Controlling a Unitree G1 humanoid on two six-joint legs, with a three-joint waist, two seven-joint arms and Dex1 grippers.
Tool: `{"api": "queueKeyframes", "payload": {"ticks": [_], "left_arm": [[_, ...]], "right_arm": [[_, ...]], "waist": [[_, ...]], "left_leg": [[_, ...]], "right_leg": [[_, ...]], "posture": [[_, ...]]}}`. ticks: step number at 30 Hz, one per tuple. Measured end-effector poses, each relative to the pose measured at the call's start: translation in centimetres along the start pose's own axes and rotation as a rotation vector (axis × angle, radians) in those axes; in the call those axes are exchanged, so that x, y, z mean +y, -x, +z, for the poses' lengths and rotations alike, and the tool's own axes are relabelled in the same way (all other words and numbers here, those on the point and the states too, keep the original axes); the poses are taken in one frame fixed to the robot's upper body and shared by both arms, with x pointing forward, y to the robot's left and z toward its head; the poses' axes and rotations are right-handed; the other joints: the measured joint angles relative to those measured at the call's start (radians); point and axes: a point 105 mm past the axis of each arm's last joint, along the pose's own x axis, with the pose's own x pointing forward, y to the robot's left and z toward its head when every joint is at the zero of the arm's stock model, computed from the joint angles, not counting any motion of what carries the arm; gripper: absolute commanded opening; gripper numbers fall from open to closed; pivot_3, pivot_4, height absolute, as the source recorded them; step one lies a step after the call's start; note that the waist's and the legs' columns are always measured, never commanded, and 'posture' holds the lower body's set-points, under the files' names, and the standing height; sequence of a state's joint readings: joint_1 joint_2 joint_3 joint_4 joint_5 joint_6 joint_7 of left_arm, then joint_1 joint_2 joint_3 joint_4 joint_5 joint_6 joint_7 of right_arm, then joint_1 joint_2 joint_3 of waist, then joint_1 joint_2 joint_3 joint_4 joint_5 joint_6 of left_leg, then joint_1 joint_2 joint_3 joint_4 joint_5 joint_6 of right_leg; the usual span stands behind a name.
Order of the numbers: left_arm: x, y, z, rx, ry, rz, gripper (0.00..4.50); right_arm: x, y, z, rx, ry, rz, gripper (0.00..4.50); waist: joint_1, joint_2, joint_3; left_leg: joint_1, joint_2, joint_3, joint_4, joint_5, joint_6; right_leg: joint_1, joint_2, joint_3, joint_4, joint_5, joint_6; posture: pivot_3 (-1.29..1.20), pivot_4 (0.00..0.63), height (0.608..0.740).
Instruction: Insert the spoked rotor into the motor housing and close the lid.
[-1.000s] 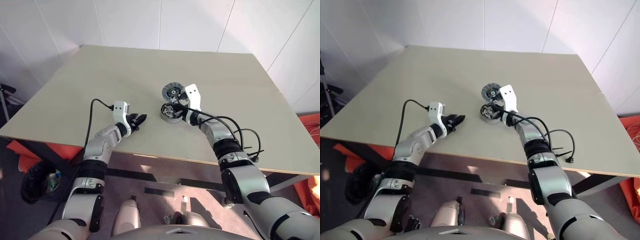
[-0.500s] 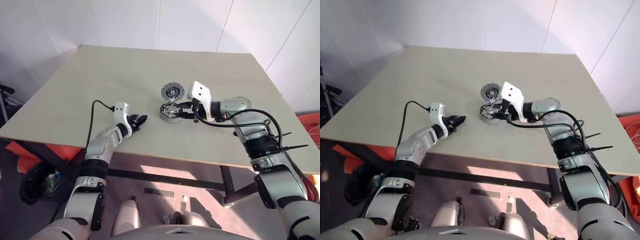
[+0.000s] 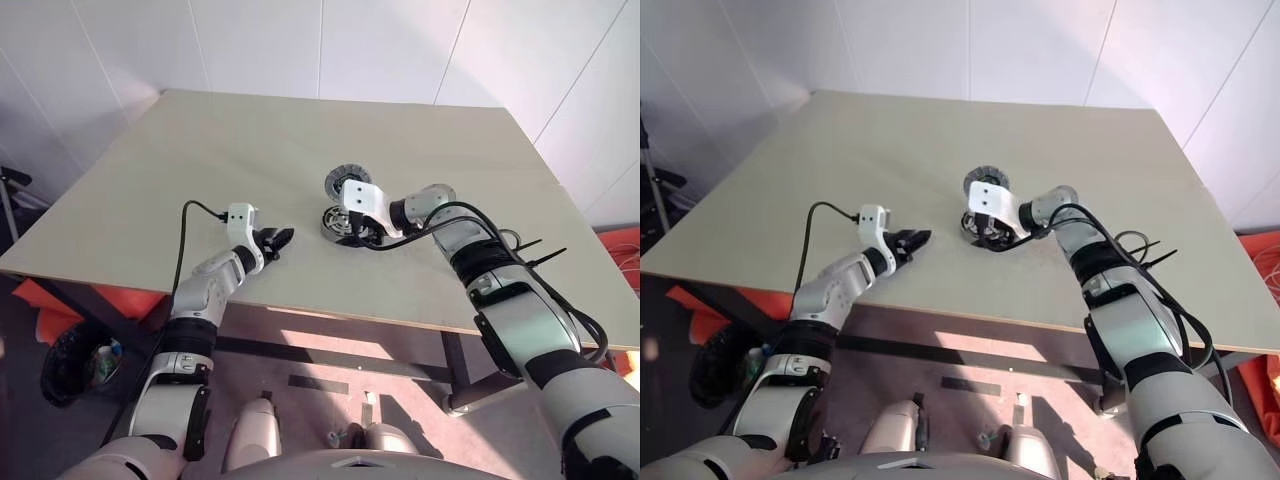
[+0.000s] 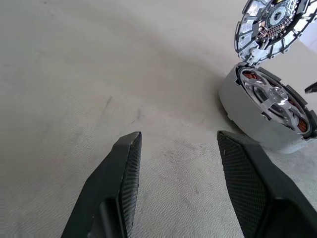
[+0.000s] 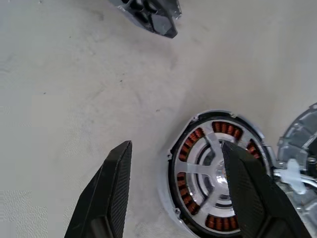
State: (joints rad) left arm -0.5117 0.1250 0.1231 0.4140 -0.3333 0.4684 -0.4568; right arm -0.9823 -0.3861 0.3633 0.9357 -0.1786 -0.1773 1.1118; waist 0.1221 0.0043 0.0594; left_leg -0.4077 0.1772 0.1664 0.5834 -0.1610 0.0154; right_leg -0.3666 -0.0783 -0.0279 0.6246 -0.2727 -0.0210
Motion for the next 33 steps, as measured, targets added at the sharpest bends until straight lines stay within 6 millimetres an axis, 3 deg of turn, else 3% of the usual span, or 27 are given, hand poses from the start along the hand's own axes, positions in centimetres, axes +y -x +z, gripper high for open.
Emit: {"api": "queueKeyframes", "payload": {"ticks": [21, 23, 33], "left_arm": [[-0.2, 0.2, -0.2, -0.007, 0.005, 0.006, 2.57], [-0.2, 0.1, -0.2, -0.006, 0.005, 0.004, 2.57], [-1.3, 0.1, -0.1, -0.021, 0.006, -0.042, 2.57]], "right_arm": [[0.6, 0.3, -2.4, 0.079, -0.01, 0.049, 3.25], [0.6, 0.4, -2.5, 0.079, -0.013, 0.044, 2.86], [0.4, 0.0, -2.9, 0.086, -0.027, 0.001, 2.86]], "waist": [[-0.002, 0.0, 0.0], [-0.002, 0.0, 0.0], [-0.005, 0.0, 0.0]], "left_leg": [[-0.002, 0.003, 0.0, 0.007, -0.001, 0.001], [-0.002, 0.003, 0.0, 0.008, -0.001, 0.001], [0.001, 0.005, 0.002, 0.012, -0.001, 0.001]], "right_leg": [[-0.001, 0.001, 0.0, 0.004, 0.0, 0.0], [-0.001, 0.001, 0.0, 0.005, 0.0, 0.0], [-0.001, 0.001, 0.001, 0.014, 0.0, -0.001]], "posture": [[0.0, 0.0, 0.74], [0.0, 0.0, 0.74], [0.0, 0.0, 0.74]]}}
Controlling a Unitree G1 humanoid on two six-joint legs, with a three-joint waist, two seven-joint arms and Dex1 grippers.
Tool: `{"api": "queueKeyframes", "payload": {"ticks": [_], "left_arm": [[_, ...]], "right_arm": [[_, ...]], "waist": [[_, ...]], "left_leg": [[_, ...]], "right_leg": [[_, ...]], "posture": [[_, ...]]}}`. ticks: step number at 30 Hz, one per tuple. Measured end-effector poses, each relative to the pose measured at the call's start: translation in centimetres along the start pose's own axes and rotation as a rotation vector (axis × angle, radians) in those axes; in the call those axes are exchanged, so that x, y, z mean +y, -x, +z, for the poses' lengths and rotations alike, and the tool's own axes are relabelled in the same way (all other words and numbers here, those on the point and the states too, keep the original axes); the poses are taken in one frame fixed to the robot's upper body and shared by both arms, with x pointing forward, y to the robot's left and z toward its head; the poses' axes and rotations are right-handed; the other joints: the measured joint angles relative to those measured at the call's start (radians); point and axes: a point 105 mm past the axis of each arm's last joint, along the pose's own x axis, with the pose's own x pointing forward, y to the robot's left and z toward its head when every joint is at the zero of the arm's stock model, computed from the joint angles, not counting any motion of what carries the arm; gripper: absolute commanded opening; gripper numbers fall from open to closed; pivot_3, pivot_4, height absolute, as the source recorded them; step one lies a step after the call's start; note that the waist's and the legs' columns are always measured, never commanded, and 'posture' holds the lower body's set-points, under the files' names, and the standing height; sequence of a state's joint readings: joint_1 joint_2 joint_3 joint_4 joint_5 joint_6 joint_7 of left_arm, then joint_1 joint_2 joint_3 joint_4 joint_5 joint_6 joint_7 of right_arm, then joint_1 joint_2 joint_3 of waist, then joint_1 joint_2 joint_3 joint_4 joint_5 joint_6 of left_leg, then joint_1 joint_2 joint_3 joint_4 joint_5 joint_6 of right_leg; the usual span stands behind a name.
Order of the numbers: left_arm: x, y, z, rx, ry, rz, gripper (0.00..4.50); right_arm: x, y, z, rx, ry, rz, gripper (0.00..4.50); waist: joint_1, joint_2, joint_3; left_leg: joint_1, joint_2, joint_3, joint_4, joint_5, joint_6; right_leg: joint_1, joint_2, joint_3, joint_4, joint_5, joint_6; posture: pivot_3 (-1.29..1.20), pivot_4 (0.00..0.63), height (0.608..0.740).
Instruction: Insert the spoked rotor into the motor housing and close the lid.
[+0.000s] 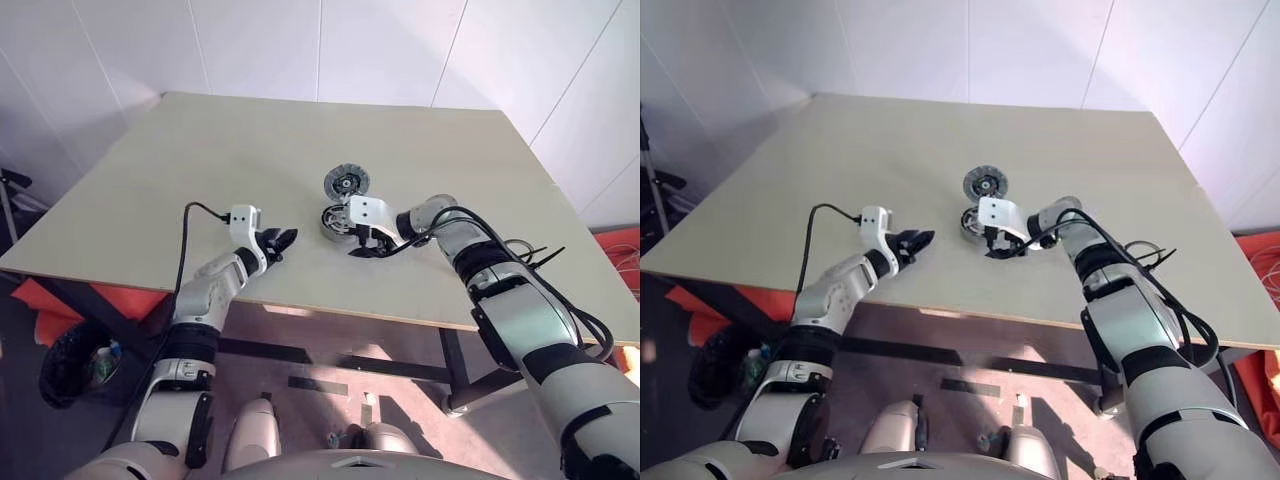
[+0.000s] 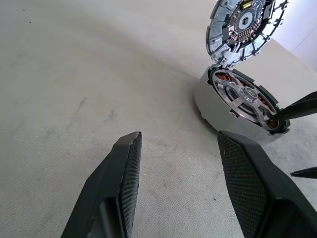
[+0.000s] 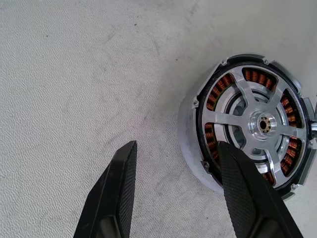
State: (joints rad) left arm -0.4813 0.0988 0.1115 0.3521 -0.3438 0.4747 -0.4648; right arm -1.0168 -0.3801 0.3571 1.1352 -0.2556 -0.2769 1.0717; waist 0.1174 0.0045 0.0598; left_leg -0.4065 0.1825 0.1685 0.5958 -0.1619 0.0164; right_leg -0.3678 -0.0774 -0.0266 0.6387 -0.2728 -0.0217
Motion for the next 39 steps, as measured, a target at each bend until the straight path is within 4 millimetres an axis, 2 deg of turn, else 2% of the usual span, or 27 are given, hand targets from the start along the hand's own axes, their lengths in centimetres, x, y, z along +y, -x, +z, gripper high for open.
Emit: {"api": "queueKeyframes", "payload": {"ticks": [8, 16, 28, 38, 39], "left_arm": [[-0.1, 0.1, -0.4, 0.006, 0.011, -0.003, 2.57], [-0.3, 0.1, -0.9, 0.013, 0.024, 0.001, 2.57], [-0.8, 0.4, -1.6, 0.008, 0.043, 0.004, 2.57], [-1.1, 0.5, -1.9, 0.013, 0.052, 0.004, 2.57], [-1.1, 0.5, -1.9, 0.013, 0.053, 0.004, 2.57]], "right_arm": [[-0.4, -0.3, 0.4, 0.004, 0.002, -0.021, 2.86], [0.0, -0.2, 1.3, 0.044, 0.1, 0.086, 2.86], [-0.2, -1.7, 2.7, 0.057, 0.133, 0.078, 2.86], [-0.9, -0.9, 2.9, 0.145, 0.205, 0.118, 2.86], [-0.8, -0.8, 2.9, 0.15, 0.214, 0.128, 2.69]], "waist": [[-0.021, 0.0, 0.0], [-0.022, 0.0, 0.0], [-0.028, 0.001, 0.001], [-0.026, 0.005, 0.004], [-0.026, 0.005, 0.004]], "left_leg": [[-0.001, 0.001, 0.003, 0.0, 0.0, 0.0], [-0.003, 0.002, 0.004, 0.0, 0.0, 0.0], [-0.002, 0.004, 0.004, 0.0, 0.0, 0.0], [-0.005, 0.005, 0.006, 0.0, 0.0, 0.0], [-0.006, 0.005, 0.006, 0.0, 0.0, 0.0]], "right_leg": [[-0.002, 0.0, 0.001, 0.001, 0.0, 0.0], [-0.004, 0.0, 0.001, 0.0, -0.001, -0.001], [-0.004, 0.002, 0.001, 0.001, -0.001, -0.001], [-0.007, 0.002, 0.001, 0.0, -0.001, -0.002], [-0.008, 0.002, 0.001, 0.0, -0.001, -0.002]], "posture": [[0.0, 0.0, 0.74], [0.0, 0.0, 0.74], [0.0, 0.0, 0.74], [0.0, 0.0, 0.74], [0.0, 0.0, 0.74]]}}
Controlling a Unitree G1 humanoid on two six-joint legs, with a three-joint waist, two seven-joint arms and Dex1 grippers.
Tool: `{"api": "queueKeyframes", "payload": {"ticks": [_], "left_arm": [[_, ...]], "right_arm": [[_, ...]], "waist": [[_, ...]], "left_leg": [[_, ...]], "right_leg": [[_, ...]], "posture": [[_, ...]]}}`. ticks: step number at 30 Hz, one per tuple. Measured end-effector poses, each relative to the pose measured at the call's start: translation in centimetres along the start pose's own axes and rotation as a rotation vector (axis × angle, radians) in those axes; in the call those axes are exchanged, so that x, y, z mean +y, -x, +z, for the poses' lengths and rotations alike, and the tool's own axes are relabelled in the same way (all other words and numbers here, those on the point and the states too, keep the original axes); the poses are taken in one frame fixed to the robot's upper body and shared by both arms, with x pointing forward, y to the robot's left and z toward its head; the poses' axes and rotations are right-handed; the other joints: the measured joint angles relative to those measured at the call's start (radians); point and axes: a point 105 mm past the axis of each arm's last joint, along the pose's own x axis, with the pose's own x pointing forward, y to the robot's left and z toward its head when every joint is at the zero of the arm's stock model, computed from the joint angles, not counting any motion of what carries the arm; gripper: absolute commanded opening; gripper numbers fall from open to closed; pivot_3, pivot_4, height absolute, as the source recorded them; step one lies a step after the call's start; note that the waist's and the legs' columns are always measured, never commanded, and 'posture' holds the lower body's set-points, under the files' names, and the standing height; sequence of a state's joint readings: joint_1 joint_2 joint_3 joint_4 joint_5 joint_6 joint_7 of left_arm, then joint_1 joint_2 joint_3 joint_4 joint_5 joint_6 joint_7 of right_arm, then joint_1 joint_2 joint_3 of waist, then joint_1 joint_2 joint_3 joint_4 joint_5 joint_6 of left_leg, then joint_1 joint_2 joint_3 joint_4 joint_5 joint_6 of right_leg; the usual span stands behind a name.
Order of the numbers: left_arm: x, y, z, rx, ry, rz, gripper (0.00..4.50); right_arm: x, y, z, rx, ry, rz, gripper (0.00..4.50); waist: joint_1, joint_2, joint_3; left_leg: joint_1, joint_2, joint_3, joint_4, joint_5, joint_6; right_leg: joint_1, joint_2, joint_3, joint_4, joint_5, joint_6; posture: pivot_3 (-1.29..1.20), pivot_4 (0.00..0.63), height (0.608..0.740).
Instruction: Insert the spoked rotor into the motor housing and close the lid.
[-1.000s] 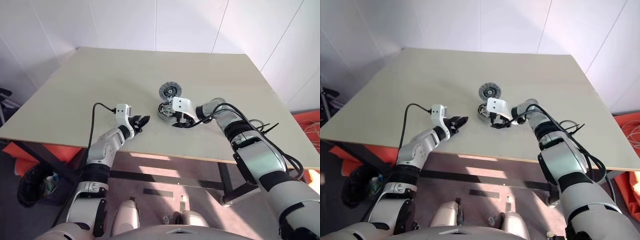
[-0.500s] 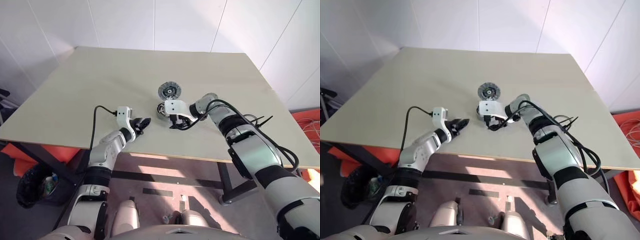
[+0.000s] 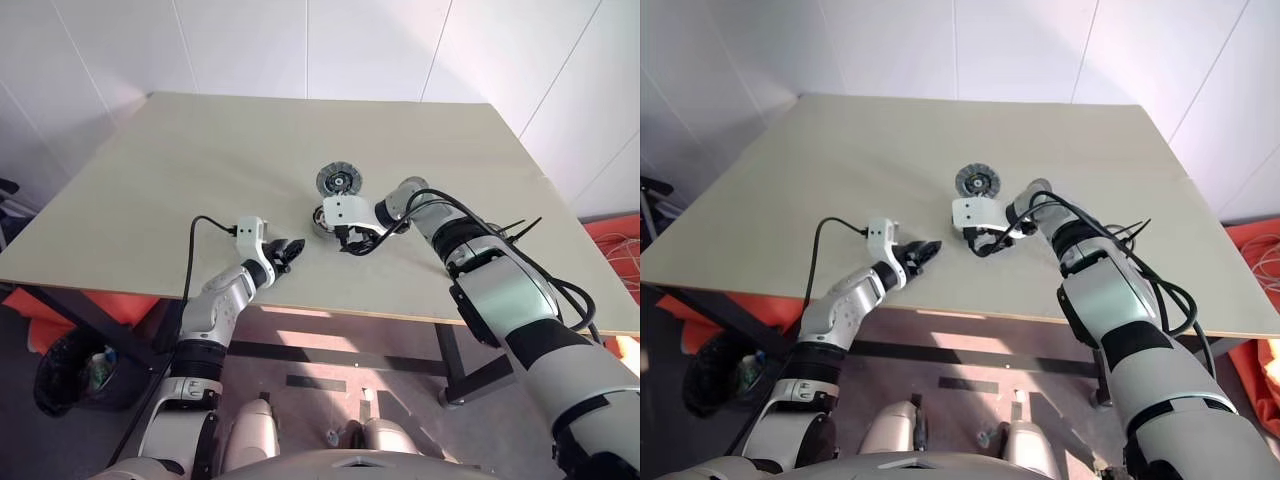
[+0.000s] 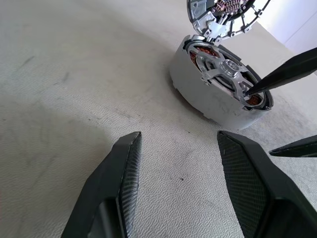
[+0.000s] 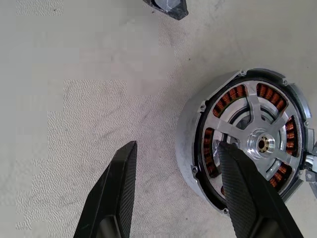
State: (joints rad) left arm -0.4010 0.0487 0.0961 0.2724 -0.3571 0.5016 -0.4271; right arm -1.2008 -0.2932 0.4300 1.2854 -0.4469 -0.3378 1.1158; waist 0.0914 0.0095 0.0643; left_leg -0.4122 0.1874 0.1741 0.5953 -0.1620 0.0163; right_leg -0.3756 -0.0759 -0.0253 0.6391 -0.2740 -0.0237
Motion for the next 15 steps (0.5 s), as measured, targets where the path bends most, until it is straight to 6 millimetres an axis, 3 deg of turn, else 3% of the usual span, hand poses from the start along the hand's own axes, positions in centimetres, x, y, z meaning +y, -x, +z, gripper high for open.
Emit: {"api": "queueKeyframes", "payload": {"ticks": [2, 8, 15], "left_arm": [[-0.01, -0.01, 0.0, -0.001, 0.001, 0.001, 2.57], [0.05, -0.01, 0.02, -0.002, 0.002, 0.006, 2.57], [0.08, 0.01, 0.03, -0.004, 0.005, 0.008, 2.57]], "right_arm": [[0.09, 0.01, 0.08, 0.003, 0.012, 0.013, 2.33], [-0.22, 0.19, 0.32, 0.005, 0.025, 0.005, 0.34], [-0.26, 0.03, 0.33, 0.012, 0.033, -0.002, 0.34]], "waist": [[0.0, 0.0, 0.0], [0.0, 0.0, 0.0], [0.0, 0.001, 0.001]], "left_leg": [[0.0, 0.0, 0.0, 0.0, 0.0, 0.0], [0.0, 0.001, 0.0, 0.0, 0.0, 0.0], [0.0, 0.001, 0.0, 0.0, 0.0, 0.0]], "right_leg": [[0.0, 0.0, 0.0, 0.0, 0.0, 0.0], [0.0, 0.0, 0.0, 0.0, 0.0, 0.0], [-0.001, 0.001, 0.0, 0.001, 0.0, -0.001]], "posture": [[0.0, 0.0, 0.74], [0.0, 0.0, 0.74], [0.0, 0.0, 0.74]]}}
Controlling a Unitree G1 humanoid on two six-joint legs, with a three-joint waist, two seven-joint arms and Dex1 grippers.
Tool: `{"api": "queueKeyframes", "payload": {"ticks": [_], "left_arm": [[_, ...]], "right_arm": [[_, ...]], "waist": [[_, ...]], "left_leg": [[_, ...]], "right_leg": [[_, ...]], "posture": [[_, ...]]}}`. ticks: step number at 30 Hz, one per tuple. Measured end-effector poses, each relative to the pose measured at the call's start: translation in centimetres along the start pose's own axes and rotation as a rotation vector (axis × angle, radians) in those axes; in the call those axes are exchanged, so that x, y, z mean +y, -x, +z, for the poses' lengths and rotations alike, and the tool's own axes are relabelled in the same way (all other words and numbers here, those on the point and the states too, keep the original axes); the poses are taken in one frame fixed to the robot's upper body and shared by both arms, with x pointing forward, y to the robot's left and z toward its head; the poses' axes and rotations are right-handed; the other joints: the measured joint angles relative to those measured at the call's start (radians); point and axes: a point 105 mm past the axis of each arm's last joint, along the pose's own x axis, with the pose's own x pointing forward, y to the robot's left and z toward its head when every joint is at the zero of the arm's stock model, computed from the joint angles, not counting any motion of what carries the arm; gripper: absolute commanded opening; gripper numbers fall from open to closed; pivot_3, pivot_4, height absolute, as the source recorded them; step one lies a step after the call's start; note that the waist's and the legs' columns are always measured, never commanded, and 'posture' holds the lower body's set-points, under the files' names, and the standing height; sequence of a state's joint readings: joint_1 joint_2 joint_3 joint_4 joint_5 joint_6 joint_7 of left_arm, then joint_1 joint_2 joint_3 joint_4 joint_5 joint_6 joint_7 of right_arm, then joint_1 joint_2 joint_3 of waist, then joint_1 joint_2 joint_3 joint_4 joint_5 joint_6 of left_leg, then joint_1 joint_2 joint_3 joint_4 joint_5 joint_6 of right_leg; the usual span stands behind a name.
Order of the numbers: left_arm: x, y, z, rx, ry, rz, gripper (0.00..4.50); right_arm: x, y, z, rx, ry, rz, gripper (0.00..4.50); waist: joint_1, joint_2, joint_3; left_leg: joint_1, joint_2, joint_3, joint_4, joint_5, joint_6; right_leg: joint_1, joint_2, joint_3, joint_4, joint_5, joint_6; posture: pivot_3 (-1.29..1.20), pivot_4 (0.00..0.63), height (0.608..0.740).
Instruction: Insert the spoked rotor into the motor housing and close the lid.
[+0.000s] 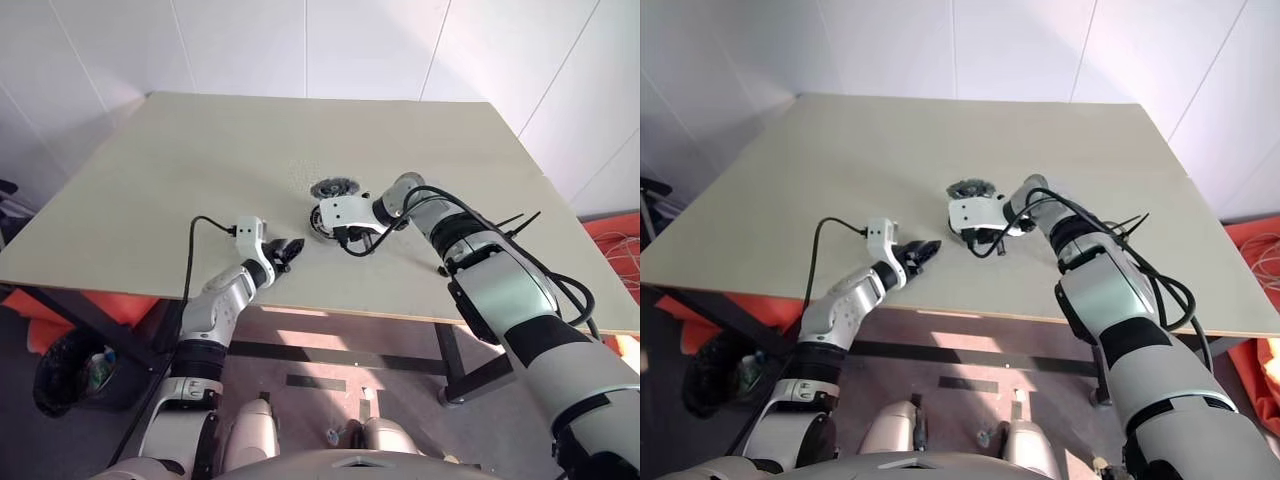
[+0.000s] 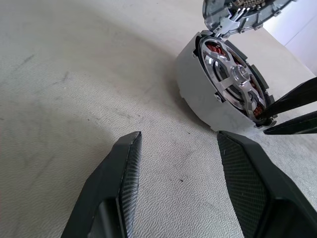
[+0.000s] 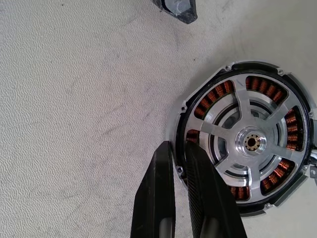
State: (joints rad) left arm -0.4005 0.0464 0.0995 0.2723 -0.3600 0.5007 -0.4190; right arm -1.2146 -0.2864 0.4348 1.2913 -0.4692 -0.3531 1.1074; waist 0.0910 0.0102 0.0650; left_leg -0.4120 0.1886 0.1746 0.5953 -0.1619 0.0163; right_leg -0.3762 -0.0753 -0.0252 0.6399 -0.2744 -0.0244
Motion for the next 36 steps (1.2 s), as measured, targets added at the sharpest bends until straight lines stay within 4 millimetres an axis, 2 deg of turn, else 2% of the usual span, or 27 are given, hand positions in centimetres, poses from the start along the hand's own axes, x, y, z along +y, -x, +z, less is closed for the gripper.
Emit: {"api": "queueKeyframes", "payload": {"ticks": [9, 16, 25, 35, 36], "left_arm": [[-0.1, 0.0, 0.0, -0.001, 0.003, -0.002, 2.57], [0.0, 0.0, 0.1, -0.011, 0.006, -0.003, 2.57], [0.3, 0.0, 0.2, -0.018, 0.005, 0.011, 2.57], [0.4, 0.0, 0.2, -0.015, 0.004, 0.014, 2.57], [0.4, 0.0, 0.2, -0.015, 0.004, 0.013, 2.57]], "right_arm": [[0.3, 0.2, 0.0, -0.01, 0.005, 0.033, 0.34], [2.3, 0.8, 0.9, -0.097, 0.086, 0.168, 0.34], [4.3, 1.2, 1.6, -0.149, 0.136, 0.218, 0.34], [5.1, 0.9, 2.2, -0.164, 0.107, 0.227, 0.34], [5.2, 0.9, 2.2, -0.165, 0.109, 0.231, 0.55]], "waist": [[0.001, 0.0, 0.0], [0.004, -0.001, 0.001], [0.005, -0.002, 0.001], [0.004, -0.002, 0.001], [0.005, -0.002, 0.001]], "left_leg": [[0.0, 0.0, 0.0, 0.0, 0.0, 0.0], [-0.002, 0.0, 0.0, 0.001, 0.0, 0.001], [-0.002, 0.0, 0.0, 0.001, 0.0, 0.001], [0.0, 0.0, 0.0, 0.001, 0.0, 0.001], [0.0, 0.0, 0.0, 0.001, 0.0, 0.001]], "right_leg": [[0.0, 0.0, 0.0, 0.0, 0.0, 0.0], [-0.001, 0.0, 0.0, 0.0, 0.0, 0.0], [-0.001, 0.0, 0.0, 0.0, 0.0, 0.0], [0.001, 0.0, 0.0, 0.0, 0.0, 0.0], [0.001, 0.0, 0.0, 0.0, 0.0, 0.0]], "posture": [[0.0, 0.0, 0.74], [0.0, 0.0, 0.74], [0.0, 0.0, 0.74], [0.0, 0.0, 0.74], [0.0, 0.0, 0.74]]}}
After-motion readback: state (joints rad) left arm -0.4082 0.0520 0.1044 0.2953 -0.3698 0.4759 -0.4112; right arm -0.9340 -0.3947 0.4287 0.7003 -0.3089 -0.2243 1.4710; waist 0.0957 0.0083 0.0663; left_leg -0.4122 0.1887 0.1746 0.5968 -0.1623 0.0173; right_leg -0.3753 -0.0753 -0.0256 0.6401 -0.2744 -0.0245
